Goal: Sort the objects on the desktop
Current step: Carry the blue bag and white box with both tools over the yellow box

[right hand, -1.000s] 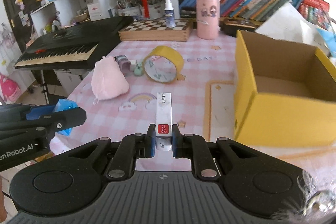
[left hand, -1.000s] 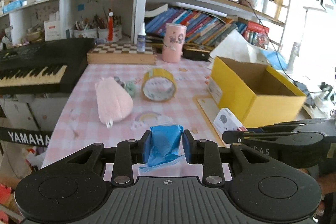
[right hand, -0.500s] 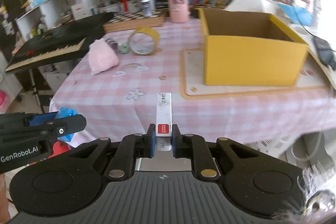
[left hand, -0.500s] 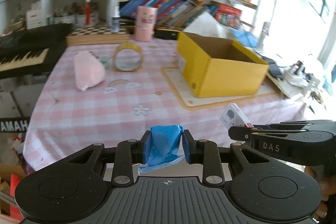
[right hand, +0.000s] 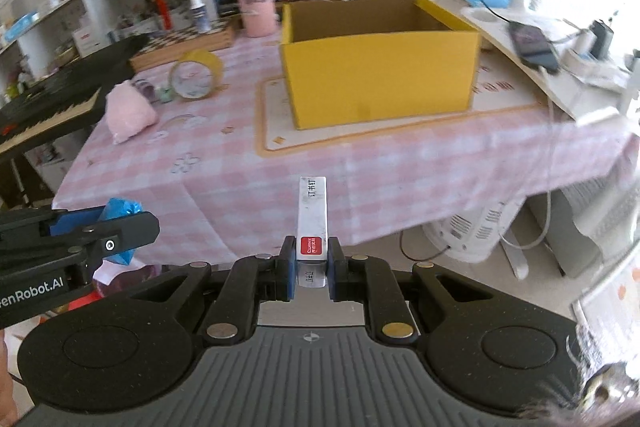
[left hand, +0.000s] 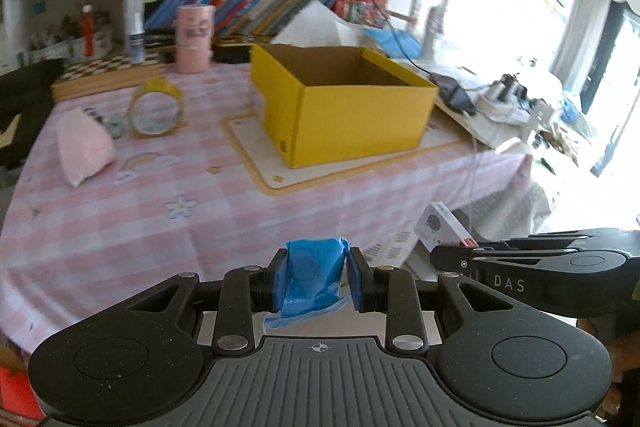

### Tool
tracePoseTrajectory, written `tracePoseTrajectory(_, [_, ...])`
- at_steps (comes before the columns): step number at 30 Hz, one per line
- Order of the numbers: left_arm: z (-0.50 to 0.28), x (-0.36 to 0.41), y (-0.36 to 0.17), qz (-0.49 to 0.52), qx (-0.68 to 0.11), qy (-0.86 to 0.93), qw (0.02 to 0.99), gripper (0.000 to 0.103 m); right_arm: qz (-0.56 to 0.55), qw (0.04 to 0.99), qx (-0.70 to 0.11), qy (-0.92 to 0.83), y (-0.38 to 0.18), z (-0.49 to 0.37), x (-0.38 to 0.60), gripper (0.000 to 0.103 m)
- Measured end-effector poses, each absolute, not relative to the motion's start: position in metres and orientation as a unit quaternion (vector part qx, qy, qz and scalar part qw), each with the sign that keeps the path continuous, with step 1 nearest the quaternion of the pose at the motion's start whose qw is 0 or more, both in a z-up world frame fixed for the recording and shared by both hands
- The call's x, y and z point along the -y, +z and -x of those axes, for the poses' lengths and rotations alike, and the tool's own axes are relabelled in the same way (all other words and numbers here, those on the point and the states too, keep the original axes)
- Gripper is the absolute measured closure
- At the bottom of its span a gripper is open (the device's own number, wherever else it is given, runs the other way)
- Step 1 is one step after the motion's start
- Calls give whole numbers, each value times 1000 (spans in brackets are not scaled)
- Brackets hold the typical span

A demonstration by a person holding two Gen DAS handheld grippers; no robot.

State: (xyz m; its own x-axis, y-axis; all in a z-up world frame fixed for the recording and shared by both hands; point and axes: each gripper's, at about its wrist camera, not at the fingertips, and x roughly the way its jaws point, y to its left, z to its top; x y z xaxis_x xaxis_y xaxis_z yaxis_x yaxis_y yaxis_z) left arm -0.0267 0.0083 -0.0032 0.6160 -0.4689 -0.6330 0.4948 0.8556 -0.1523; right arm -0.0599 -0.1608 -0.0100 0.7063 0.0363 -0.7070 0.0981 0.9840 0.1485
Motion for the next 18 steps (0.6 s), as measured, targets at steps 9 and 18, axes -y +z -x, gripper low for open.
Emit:
tracePoseTrajectory(9, [17, 23, -2, -39, -346, -299, 888, 75, -117, 916, -381, -51, -12, 65, 192, 90])
tracePoseTrajectory(18, [-4, 54, -4, -51, -343, -320, 882, 75, -133, 911, -383, -75, -17, 57, 223, 90])
